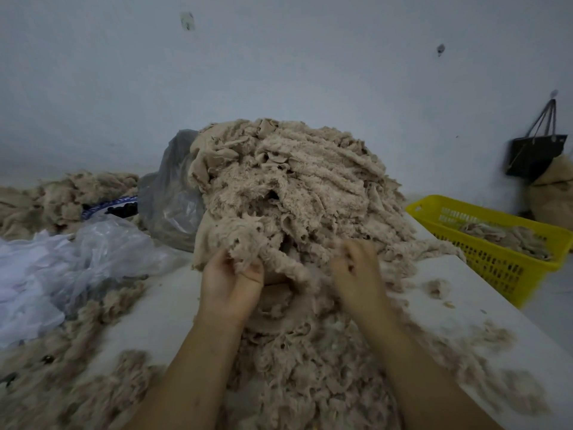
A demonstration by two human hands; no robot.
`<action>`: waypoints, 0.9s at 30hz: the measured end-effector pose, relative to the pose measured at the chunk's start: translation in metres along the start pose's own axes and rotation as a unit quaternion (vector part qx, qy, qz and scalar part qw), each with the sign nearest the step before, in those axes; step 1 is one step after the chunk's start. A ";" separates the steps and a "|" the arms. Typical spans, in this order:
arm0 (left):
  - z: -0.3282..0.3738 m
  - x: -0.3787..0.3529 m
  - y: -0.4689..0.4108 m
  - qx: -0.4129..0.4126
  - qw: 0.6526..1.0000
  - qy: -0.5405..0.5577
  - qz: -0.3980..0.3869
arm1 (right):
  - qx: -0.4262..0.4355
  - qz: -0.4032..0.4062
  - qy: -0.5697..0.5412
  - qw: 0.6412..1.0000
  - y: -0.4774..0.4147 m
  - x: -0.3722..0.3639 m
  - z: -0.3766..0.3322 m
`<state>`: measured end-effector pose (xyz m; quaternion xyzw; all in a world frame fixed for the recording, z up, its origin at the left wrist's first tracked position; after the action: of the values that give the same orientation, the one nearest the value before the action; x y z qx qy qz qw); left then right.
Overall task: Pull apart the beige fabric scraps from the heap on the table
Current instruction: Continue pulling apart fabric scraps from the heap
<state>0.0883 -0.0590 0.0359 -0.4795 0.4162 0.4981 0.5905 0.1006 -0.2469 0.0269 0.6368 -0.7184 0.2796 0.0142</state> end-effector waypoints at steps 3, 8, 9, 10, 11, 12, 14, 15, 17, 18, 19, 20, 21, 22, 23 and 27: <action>-0.002 0.001 0.000 -0.016 0.999 -0.032 0.040 | 0.091 -0.150 0.046 0.983 0.013 -0.034 -0.019; 0.009 -0.006 0.005 -0.028 0.999 0.025 0.010 | 0.045 -0.105 0.152 0.982 0.008 -0.033 -0.001; 0.016 -0.002 0.004 -0.048 0.998 0.031 0.036 | -0.018 -0.052 0.081 0.995 0.003 -0.018 0.004; 0.020 0.001 0.002 -0.068 0.996 0.019 0.063 | -0.067 -0.013 0.024 0.997 0.001 -0.006 0.009; 0.021 0.007 -0.001 -0.084 0.992 -0.014 0.093 | -0.105 0.008 -0.017 0.994 0.000 0.002 0.014; 0.018 0.008 -0.001 -0.091 0.983 -0.094 0.126 | -0.131 0.011 -0.047 0.990 0.000 0.005 0.017; 0.015 0.010 0.000 -0.131 0.903 -0.372 0.170 | -0.142 0.005 -0.094 0.985 0.000 0.002 0.015; 0.011 0.005 0.000 -0.148 0.830 -0.517 0.145 | -0.138 -0.003 -0.104 0.985 0.001 -0.002 0.012; -0.012 -0.007 0.002 -0.120 0.697 -0.707 0.007 | -0.117 -0.013 -0.114 0.987 0.003 -0.006 0.008; -0.026 -0.006 0.003 -0.084 0.650 -0.753 -0.053 | -0.102 -0.011 -0.108 0.989 0.004 -0.005 0.006; -0.034 -0.002 0.004 -0.055 0.623 -0.776 -0.083 | -0.091 -0.010 -0.098 0.991 0.005 -0.004 0.006; -0.037 -0.001 0.006 -0.049 0.607 -0.788 -0.090 | -0.082 -0.008 -0.082 0.993 0.005 -0.003 0.004; -0.035 0.001 0.005 -0.062 0.598 -0.795 -0.079 | -0.077 -0.002 -0.059 0.995 0.005 -0.001 0.004; -0.031 0.004 0.005 -0.080 0.605 -0.790 -0.051 | -0.075 0.003 -0.031 0.997 0.005 0.000 0.004; -0.026 0.005 0.004 -0.089 0.630 -0.771 -0.018 | -0.070 0.009 -0.001 0.998 0.005 0.001 0.003; -0.010 0.005 0.005 -0.068 0.819 -0.557 0.116 | -0.063 -0.016 0.089 0.994 0.005 -0.001 0.002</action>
<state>0.0836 -0.0679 0.0282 -0.1070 0.0342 0.7722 0.6254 0.0966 -0.2465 0.0228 0.6187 -0.7203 0.2886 0.1227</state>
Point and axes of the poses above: each hand's wrist, its own y-axis away from the middle knuckle, its own x-axis out of the back of the hand, z = x × y, the point moved 6 cm from there along -y, towards the middle knuckle
